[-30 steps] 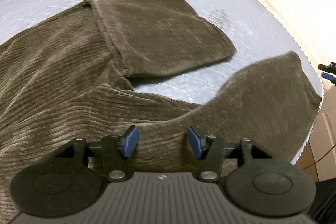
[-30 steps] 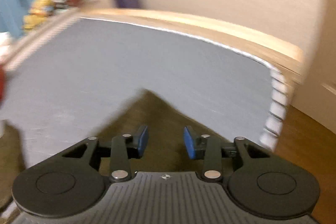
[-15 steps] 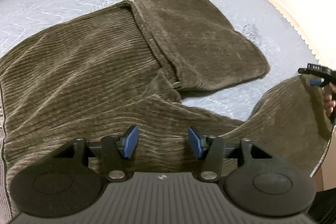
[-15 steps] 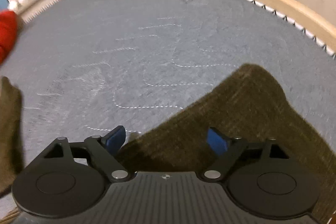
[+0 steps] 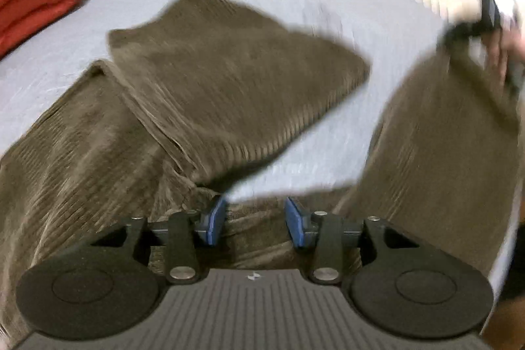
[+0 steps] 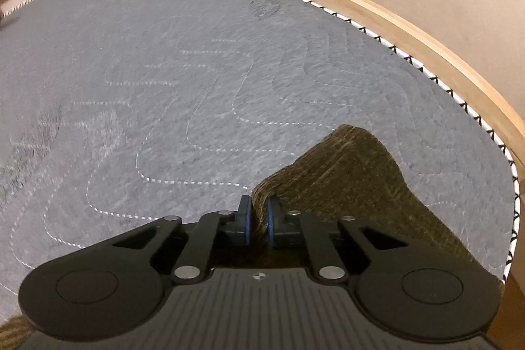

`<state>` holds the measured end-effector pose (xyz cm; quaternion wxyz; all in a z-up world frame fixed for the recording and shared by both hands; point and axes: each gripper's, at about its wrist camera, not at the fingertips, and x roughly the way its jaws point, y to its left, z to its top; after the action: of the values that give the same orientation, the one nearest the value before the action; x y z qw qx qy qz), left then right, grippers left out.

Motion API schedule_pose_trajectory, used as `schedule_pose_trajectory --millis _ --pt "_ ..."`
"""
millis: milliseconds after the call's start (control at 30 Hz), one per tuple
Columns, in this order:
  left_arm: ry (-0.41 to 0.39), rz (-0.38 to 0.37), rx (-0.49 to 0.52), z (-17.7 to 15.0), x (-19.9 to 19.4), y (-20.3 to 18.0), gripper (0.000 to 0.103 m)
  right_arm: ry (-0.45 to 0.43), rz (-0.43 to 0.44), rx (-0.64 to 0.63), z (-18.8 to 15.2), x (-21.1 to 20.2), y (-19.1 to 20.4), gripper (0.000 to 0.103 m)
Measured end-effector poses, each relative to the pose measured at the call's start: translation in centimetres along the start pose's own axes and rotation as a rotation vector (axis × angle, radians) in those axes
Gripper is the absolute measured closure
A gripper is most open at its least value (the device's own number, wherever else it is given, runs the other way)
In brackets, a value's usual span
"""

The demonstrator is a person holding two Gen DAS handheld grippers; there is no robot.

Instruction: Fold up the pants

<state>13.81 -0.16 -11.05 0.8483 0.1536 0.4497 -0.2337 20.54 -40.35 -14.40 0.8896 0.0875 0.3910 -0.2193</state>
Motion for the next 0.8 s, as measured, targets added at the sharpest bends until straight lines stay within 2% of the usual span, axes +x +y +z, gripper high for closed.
schedule_pose_trajectory --millis 67,100,200,367,500,633,667,700,733,767,800 --pt "-0.025 0.022 0.038 0.0 0.5 -0.3 0.051 -0.011 0.011 0.040 0.5 -0.4 -0.7 0.095" --pt "-0.030 0.028 0.037 0.2 0.5 -0.1 0.046 -0.023 0.012 0.060 0.8 -0.7 -1.0 0.095" --pt "-0.034 0.003 0.033 0.2 0.5 0.3 0.042 -0.056 0.022 0.124 2.0 -1.3 -2.3 0.095" --pt "-0.067 0.026 0.068 -0.1 0.6 0.2 0.039 -0.071 0.065 0.209 2.7 -1.1 -3.6 0.095" --pt "-0.106 0.076 0.110 0.0 0.6 -0.5 0.038 -0.111 0.054 0.183 2.6 -1.4 -3.2 0.095" --pt "-0.098 0.081 0.124 -0.4 1.2 -0.8 0.038 -0.085 0.065 0.177 2.4 -1.1 -3.4 0.094" --pt "-0.092 0.064 0.117 -0.2 1.3 -0.6 0.042 -0.057 0.091 0.157 2.4 -0.6 -3.4 0.093" --pt "-0.081 0.025 0.103 -0.1 1.4 -0.3 0.063 -0.041 0.108 0.139 2.2 -0.4 -3.6 0.090" --pt "-0.062 -0.049 0.076 0.2 1.3 0.2 0.084 -0.038 0.122 0.130 2.1 -0.3 -3.9 0.087" --pt "-0.051 -0.076 0.069 0.4 1.2 0.3 0.089 -0.042 0.141 0.131 2.0 -0.3 -4.4 0.083" --pt "-0.043 -0.068 0.087 0.6 1.1 0.1 0.096 -0.050 0.158 0.139 2.1 -0.5 -5.0 0.075"
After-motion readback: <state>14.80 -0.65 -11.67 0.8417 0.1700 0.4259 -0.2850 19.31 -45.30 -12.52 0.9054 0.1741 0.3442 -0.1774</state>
